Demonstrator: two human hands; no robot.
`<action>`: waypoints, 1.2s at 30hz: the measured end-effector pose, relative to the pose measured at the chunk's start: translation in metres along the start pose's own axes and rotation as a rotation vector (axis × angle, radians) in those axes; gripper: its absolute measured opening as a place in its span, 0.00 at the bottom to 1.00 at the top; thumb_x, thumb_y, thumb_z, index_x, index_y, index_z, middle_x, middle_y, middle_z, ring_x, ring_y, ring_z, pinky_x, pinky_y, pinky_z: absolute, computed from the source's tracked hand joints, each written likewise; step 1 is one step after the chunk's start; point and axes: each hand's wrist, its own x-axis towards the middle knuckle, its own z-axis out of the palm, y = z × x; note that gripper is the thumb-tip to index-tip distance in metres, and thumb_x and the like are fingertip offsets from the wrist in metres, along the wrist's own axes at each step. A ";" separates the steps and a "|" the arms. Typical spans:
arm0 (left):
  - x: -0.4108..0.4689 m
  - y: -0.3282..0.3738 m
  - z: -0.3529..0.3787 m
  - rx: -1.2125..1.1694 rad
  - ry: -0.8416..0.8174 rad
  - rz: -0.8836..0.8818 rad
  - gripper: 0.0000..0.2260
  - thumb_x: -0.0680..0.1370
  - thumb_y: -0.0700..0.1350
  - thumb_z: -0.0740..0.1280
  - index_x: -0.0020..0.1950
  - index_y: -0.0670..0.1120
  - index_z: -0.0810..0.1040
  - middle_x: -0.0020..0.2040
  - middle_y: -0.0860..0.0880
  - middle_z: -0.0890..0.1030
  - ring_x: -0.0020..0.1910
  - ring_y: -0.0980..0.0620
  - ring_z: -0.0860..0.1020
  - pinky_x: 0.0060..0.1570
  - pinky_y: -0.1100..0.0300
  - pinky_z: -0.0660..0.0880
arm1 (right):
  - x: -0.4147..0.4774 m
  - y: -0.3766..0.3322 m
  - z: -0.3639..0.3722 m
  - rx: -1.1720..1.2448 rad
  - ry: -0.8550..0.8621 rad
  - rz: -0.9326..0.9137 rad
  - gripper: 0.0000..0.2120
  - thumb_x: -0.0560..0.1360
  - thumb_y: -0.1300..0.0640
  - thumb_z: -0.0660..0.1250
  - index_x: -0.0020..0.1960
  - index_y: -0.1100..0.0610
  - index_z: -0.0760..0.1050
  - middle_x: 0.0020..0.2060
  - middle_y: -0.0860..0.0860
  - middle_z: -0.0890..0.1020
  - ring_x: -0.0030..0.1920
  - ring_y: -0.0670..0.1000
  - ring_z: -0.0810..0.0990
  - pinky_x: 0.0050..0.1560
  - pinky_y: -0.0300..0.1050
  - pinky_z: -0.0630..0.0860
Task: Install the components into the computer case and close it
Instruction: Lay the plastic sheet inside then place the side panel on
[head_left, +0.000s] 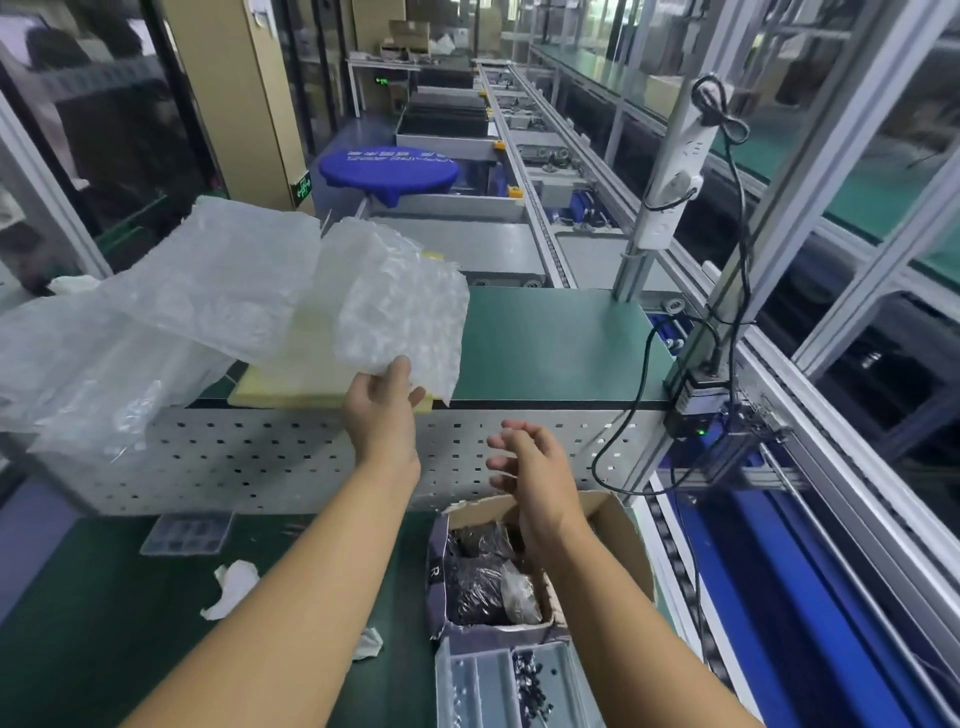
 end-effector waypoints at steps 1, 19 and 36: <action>-0.011 -0.001 0.000 -0.017 -0.026 0.007 0.09 0.74 0.46 0.72 0.37 0.47 0.74 0.34 0.55 0.77 0.33 0.59 0.79 0.45 0.55 0.78 | -0.003 -0.003 -0.001 0.020 -0.012 -0.009 0.05 0.82 0.59 0.64 0.57 0.54 0.76 0.48 0.52 0.81 0.38 0.46 0.78 0.38 0.41 0.75; -0.120 -0.075 0.001 0.058 -0.618 -0.169 0.29 0.68 0.55 0.72 0.68 0.58 0.69 0.67 0.51 0.75 0.57 0.57 0.79 0.53 0.56 0.77 | -0.071 -0.039 -0.143 0.144 0.142 -0.228 0.25 0.68 0.56 0.77 0.64 0.54 0.77 0.55 0.52 0.87 0.56 0.56 0.86 0.56 0.56 0.82; -0.380 -0.135 0.137 0.393 -1.430 -0.320 0.19 0.65 0.41 0.80 0.54 0.45 0.81 0.52 0.44 0.85 0.50 0.43 0.84 0.43 0.55 0.82 | -0.276 -0.058 -0.396 -0.407 0.492 -0.235 0.17 0.75 0.53 0.77 0.61 0.49 0.79 0.55 0.45 0.86 0.54 0.46 0.85 0.56 0.50 0.81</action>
